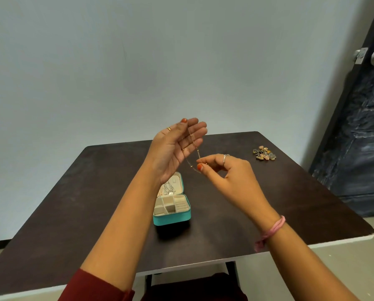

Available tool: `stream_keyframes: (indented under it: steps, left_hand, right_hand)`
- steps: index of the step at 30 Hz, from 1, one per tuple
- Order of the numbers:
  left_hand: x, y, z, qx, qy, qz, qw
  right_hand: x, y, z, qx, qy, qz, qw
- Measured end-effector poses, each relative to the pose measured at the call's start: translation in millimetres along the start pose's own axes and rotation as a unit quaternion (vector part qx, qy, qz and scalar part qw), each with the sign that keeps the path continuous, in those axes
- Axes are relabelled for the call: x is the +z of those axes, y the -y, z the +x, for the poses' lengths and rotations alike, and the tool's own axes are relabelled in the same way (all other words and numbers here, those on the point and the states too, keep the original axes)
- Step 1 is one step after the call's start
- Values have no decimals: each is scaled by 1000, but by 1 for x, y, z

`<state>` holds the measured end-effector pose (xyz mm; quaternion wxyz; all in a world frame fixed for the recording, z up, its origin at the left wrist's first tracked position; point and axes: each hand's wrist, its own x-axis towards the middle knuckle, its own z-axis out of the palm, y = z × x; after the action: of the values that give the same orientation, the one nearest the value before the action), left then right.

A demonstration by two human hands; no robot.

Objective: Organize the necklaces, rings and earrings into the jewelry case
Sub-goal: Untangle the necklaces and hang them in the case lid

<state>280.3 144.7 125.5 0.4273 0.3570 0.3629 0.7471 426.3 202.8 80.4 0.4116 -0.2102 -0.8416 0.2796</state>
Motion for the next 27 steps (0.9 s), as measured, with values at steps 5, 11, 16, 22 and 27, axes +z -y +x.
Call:
stream_keyframes:
  steps: [5,11,16,22,27]
  left_hand:
    - [-2,1,-4,-28,21,168,985]
    - [1,4,-9,-63,64,281,956]
    - [2,8,-9,-89,91,294,947]
    - [4,14,-14,-113,94,282,948]
    - [0,26,-18,-148,57,201,967]
  right_hand:
    - [-15,13,8,-28,50,-148,987]
    - [-30,16,19,38,97,20,994]
    - [-38,10,28,60,132,183,972]
    - [-38,8,33,50,172,171,969]
    - [-39,4,40,7,172,99,980]
